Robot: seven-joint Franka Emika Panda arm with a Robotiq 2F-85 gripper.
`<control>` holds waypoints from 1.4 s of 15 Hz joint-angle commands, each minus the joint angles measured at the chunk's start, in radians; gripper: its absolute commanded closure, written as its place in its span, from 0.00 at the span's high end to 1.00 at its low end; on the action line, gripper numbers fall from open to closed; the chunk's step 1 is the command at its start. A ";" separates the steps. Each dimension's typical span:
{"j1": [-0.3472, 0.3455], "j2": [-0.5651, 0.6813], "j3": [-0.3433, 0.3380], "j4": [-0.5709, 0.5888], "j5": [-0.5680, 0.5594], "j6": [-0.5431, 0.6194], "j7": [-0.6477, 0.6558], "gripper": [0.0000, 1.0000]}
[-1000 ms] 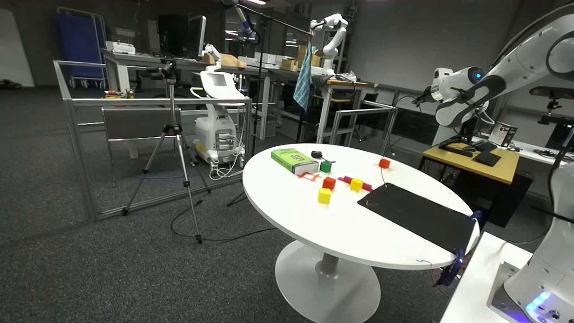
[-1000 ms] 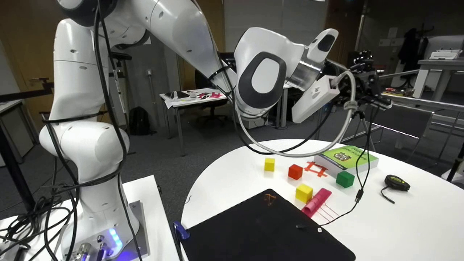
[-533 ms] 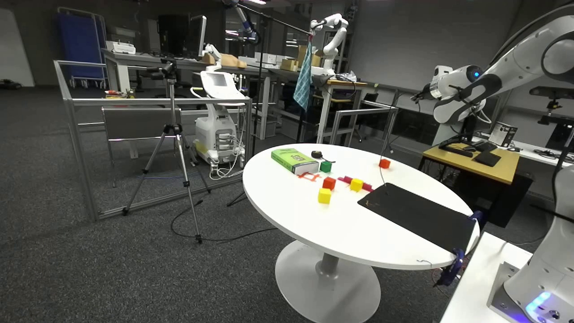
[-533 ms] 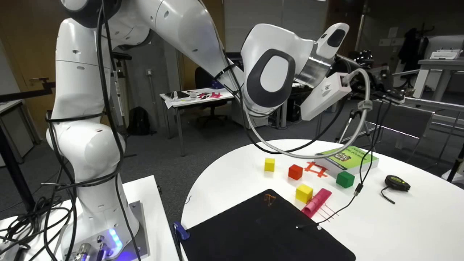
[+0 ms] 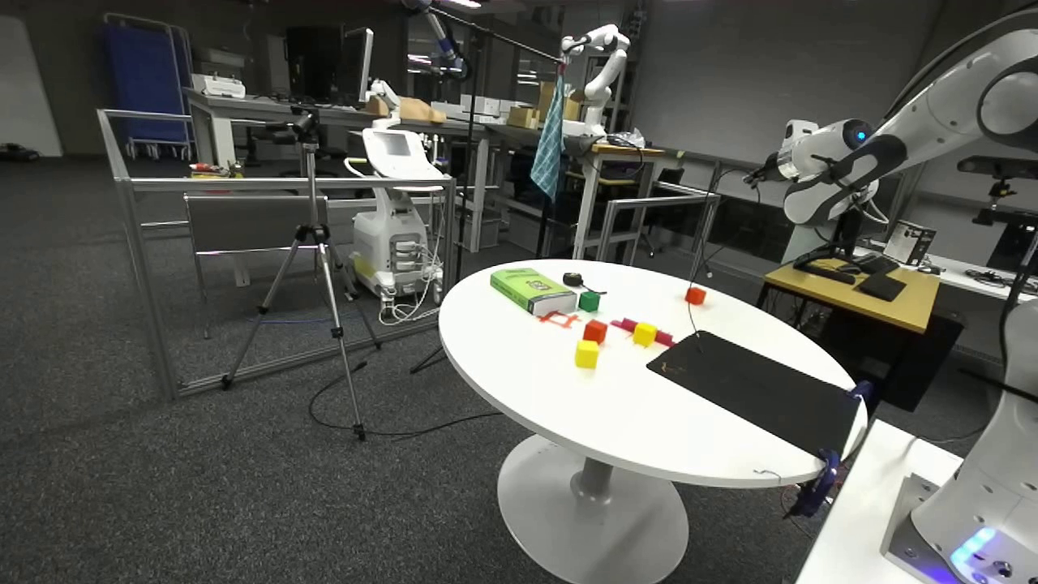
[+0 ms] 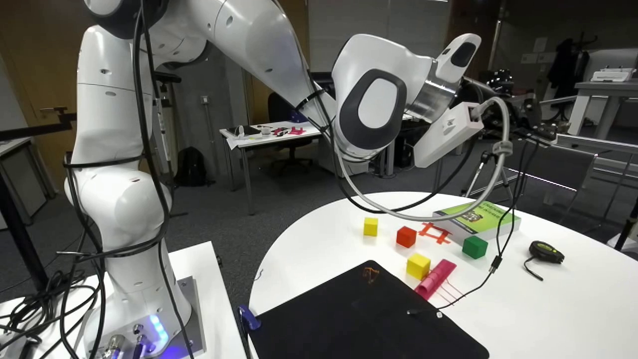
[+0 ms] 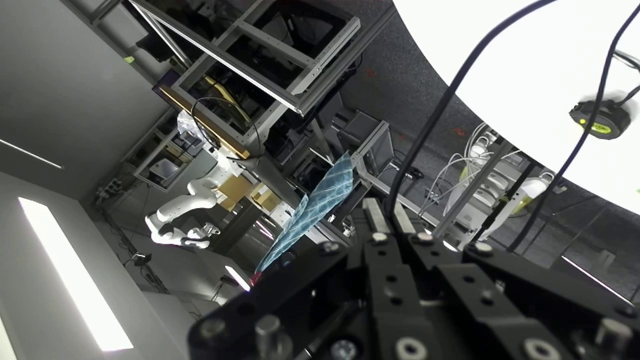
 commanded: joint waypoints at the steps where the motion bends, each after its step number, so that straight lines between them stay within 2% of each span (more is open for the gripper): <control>1: 0.000 0.000 0.000 0.000 0.000 0.000 0.000 0.04; 6: 0.000 0.000 0.000 0.000 0.000 0.000 0.000 0.04; 7: 0.000 0.000 0.000 0.000 0.000 0.000 0.000 0.01; 11: -0.068 -0.025 0.082 0.080 -0.038 0.001 -0.017 0.01; 13: -0.128 -0.056 0.157 0.143 -0.070 0.001 -0.036 0.01; 15: -0.211 -0.082 0.260 0.208 -0.116 0.002 -0.041 0.01; 16: -0.282 -0.100 0.354 0.241 -0.097 -0.003 -0.090 0.01; 17: -0.326 -0.110 0.414 0.259 -0.110 0.000 -0.097 0.01; 21: -0.576 -0.142 0.712 0.349 -0.318 0.001 -0.005 0.01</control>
